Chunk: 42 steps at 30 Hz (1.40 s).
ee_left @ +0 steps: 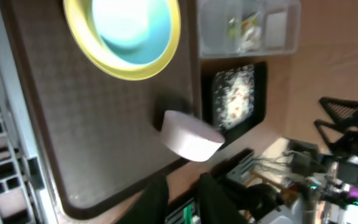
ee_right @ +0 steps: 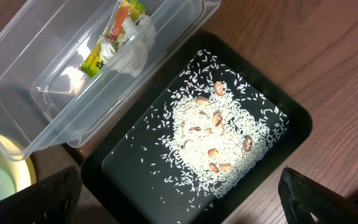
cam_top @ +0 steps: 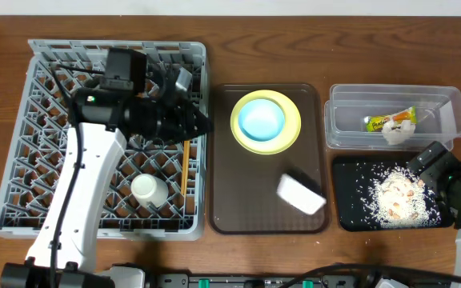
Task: Sort waste into correct bins and load items into the dishwasher
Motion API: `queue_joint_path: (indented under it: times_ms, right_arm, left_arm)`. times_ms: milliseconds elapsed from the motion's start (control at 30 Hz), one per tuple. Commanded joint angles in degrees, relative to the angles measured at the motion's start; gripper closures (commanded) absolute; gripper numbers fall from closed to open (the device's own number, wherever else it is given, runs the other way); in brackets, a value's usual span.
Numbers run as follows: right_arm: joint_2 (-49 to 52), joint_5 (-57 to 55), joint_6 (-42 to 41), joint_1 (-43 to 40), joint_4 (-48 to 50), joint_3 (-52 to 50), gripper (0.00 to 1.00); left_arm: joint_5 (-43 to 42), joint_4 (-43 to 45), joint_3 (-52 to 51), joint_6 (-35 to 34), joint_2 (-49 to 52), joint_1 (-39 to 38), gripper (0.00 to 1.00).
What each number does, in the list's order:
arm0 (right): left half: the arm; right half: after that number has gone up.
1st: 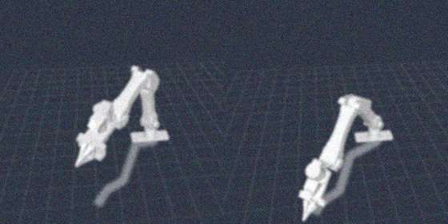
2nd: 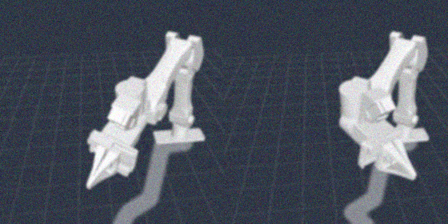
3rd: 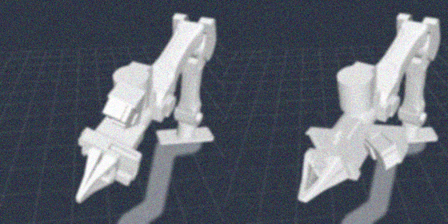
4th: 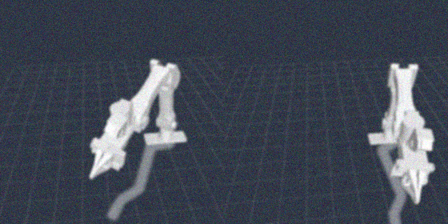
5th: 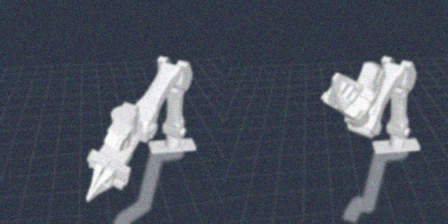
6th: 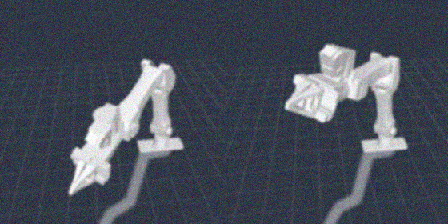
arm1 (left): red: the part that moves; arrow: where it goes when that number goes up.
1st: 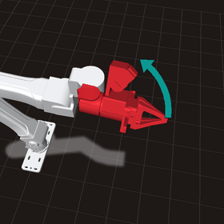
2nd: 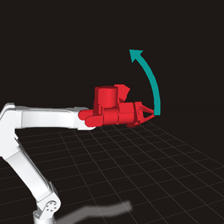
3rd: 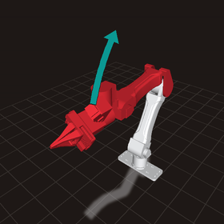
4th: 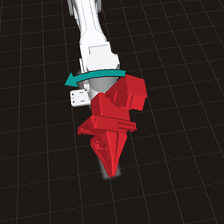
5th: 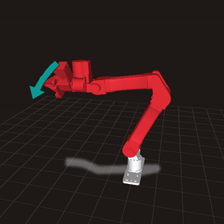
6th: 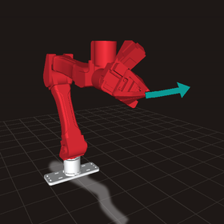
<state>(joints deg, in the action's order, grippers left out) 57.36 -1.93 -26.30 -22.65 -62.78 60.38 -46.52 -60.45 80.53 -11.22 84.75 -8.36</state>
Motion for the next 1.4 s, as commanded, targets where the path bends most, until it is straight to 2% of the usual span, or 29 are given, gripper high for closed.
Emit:
queue_joint_path:
  times_ms: [0,167,367,567,700,833,933,1033,1367]
  right_arm:
    - [-0.02,-0.39,0.66,-0.31,-0.02,0.63,0.01]
    - [-0.02,-0.39,0.66,-0.31,-0.02,0.63,0.01]
    - [-0.02,-0.39,0.66,-0.31,-0.02,0.61,0.01]
    - [-0.02,-0.39,0.66,-0.31,-0.02,0.63,0.01]
    - [-0.02,-0.39,0.66,-0.31,-0.02,0.63,0.01]
    - [-0.02,-0.39,0.66,-0.31,-0.02,0.63,0.01]
    - [-0.02,-0.39,0.66,-0.31,-0.02,0.63,0.01]
    - [-0.02,-0.39,0.66,-0.31,-0.02,0.63,0.01]
    - [-0.02,-0.39,0.66,-0.31,-0.02,0.63,0.01]
  left_arm:
    - [8.48,-0.57,-1.53,2.60,0.00,-3.91,0.74]
    - [17.29,0.68,-3.61,2.08,0.28,-12.55,0.64]
    - [28.09,3.74,-4.33,-2.45,2.19,-23.63,0.62]
    - [28.61,8.90,-4.35,-3.98,6.67,-33.62,0.57]
    - [28.63,14.01,-4.35,-4.11,12.11,-40.70,0.50]
    - [28.72,19.32,-4.35,-4.04,18.60,-47.06,0.37]
    - [31.58,20.98,-4.35,-3.89,21.18,-49.86,0.36]
    - [39.12,20.41,-4.35,-3.89,22.32,-52.09,0.36]
    - [58.40,14.60,-4.35,-4.11,22.32,-51.19,0.36]
